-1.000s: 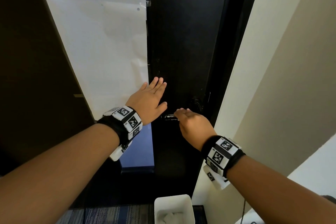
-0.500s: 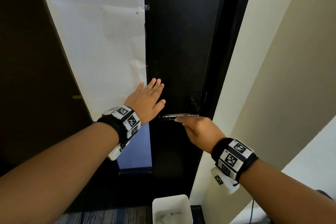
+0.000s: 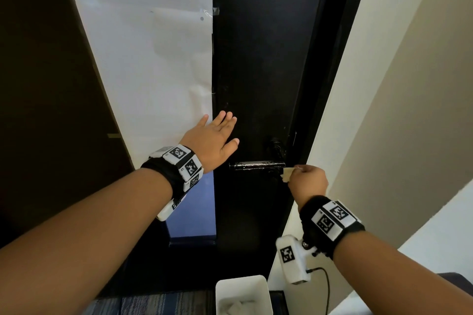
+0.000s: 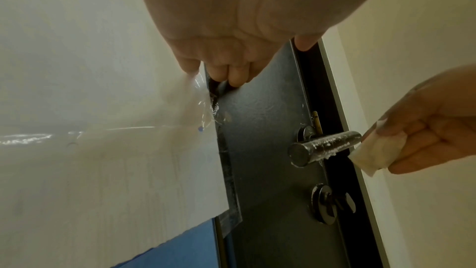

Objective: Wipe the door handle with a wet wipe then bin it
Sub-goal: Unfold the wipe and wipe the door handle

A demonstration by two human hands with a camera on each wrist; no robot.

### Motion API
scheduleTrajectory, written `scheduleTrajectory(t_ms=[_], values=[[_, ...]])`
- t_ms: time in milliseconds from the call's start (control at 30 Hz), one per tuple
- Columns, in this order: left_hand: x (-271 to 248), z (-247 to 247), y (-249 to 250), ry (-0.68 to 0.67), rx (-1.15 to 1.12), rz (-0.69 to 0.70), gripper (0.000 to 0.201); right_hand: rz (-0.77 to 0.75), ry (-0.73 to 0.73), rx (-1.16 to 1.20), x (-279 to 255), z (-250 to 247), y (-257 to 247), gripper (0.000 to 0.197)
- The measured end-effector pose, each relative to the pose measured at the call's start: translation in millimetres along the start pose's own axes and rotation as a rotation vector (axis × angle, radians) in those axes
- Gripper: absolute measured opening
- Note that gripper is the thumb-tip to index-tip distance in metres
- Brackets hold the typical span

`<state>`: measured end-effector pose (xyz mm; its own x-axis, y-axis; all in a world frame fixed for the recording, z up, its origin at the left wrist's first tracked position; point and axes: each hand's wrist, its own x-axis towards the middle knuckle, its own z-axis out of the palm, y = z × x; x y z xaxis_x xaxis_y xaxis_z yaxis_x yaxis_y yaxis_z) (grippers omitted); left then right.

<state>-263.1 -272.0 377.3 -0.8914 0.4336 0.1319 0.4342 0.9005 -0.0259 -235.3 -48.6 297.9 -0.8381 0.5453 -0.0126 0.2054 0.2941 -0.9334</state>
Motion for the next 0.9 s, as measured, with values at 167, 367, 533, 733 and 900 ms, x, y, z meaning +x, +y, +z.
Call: scheduleTrajectory(t_ms=[167,367,533,733,900], values=[[1,-1,-1,-0.003,-0.004,0.006,0.061,0.028,0.003,0.069,-17,21,-15,0.023],[0,0,-3,-0.002,0.008,0.015,0.061,0.018,0.022,0.059,-28,24,-18,0.022],[1,1,-3,0.007,0.018,0.023,0.062,-0.047,0.039,0.008,-37,26,-18,0.028],[0,1,-5,0.016,0.016,0.028,0.061,-0.12,-0.002,0.0,-45,34,-15,0.021],[1,0,-5,0.019,0.018,0.025,0.061,-0.168,-0.054,-0.027,-57,50,-18,0.013]])
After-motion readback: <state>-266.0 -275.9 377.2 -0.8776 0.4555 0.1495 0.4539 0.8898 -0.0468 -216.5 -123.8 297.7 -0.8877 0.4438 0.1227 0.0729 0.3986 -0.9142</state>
